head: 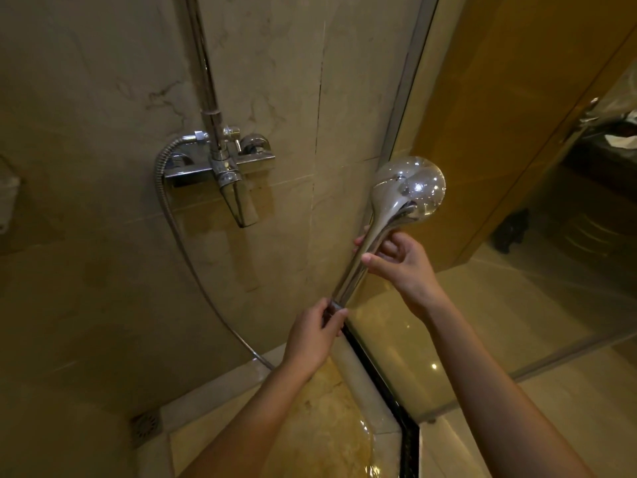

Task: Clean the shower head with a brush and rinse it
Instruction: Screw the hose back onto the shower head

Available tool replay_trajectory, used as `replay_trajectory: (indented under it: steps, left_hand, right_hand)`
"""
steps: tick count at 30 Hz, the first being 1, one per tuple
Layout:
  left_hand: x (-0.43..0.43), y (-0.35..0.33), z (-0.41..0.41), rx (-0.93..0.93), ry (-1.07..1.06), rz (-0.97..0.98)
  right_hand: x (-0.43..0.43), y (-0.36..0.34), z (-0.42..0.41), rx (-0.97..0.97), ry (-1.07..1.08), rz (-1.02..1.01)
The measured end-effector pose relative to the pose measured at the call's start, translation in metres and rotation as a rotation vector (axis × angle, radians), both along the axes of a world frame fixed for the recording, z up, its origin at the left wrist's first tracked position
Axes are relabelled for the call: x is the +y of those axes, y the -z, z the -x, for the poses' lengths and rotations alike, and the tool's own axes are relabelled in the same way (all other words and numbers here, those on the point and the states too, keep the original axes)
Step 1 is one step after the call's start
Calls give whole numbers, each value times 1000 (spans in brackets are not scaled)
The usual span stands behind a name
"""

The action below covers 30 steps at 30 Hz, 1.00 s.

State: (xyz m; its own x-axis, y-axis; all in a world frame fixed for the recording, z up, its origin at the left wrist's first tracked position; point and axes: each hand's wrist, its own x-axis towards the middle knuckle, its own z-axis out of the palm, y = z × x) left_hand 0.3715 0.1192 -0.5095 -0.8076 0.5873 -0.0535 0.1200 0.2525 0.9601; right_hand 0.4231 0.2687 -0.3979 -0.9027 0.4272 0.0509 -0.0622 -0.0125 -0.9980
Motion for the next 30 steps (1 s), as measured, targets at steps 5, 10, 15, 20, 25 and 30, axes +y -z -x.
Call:
replay_trajectory:
  steps: [5, 10, 15, 20, 25, 30]
  left_hand:
    - [-4, -3, -1, 33, 86, 40]
    - [-7, -6, -1, 18, 99, -12]
    - [-8, -12, -3, 36, 90, -16]
    - [-11, -21, 1, 76, 114, 45]
    - [-15, -26, 5, 91, 134, 64]
    - [-18, -27, 5, 63, 98, 76]
  right_hand:
    - [-3, -2, 6, -51, 12, -150]
    - [-9, -12, 10, -106, 6, -315]
    - [-14, -16, 16, -111, 14, -380]
    - [-20, -13, 21, -111, 106, -379]
    - [-15, -20, 18, -126, -86, -208]
    - [-2, -26, 10, -209, -297, -153]
